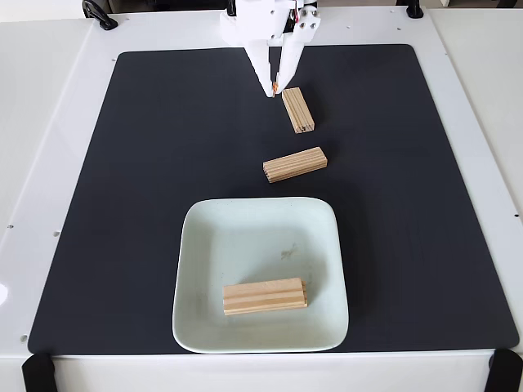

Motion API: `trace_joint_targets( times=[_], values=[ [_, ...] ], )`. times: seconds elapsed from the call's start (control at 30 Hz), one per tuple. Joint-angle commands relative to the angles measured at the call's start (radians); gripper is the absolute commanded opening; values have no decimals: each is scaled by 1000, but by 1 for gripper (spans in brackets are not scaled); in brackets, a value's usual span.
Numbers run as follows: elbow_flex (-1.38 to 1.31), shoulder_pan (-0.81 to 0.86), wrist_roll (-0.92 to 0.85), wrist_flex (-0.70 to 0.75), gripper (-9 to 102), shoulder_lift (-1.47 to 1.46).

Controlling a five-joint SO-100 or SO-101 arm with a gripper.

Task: Pick up the wooden block and place them on the plate.

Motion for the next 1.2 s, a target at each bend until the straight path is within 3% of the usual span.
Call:
trace_joint_targets(
  times=[0.0, 0.27, 0.53, 0.6, 0.8, 1.17],
  values=[
    [-17, -21, 101, 26, -1, 41],
    [-6, -83, 242, 25, -1, 40],
    [32, -123, 244, 14, 0, 40],
    [41, -114, 241, 12, 5, 41],
    [43, -110, 239, 15, 37, 41],
    [46, -107, 245, 12, 40, 40]
  ],
)
